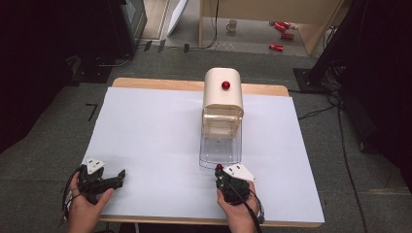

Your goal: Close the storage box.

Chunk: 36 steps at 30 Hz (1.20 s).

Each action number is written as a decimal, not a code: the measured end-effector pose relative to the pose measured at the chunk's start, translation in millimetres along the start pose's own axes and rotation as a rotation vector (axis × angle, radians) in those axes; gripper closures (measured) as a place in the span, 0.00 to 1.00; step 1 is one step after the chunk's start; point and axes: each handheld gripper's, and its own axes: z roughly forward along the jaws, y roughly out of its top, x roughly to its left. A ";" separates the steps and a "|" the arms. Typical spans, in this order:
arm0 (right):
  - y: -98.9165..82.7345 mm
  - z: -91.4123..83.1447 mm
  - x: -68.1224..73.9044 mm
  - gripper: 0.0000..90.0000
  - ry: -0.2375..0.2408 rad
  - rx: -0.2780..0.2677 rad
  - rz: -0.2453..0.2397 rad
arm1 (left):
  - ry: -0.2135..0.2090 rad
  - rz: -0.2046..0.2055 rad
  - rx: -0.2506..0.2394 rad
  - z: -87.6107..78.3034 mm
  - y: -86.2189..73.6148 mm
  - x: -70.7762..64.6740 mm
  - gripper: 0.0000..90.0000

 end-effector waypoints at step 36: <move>58.1 -0.6 -19.0 0.96 0.023 -0.051 0.039 | -0.001 -0.001 0.001 0.0 0.1 0.1 0.08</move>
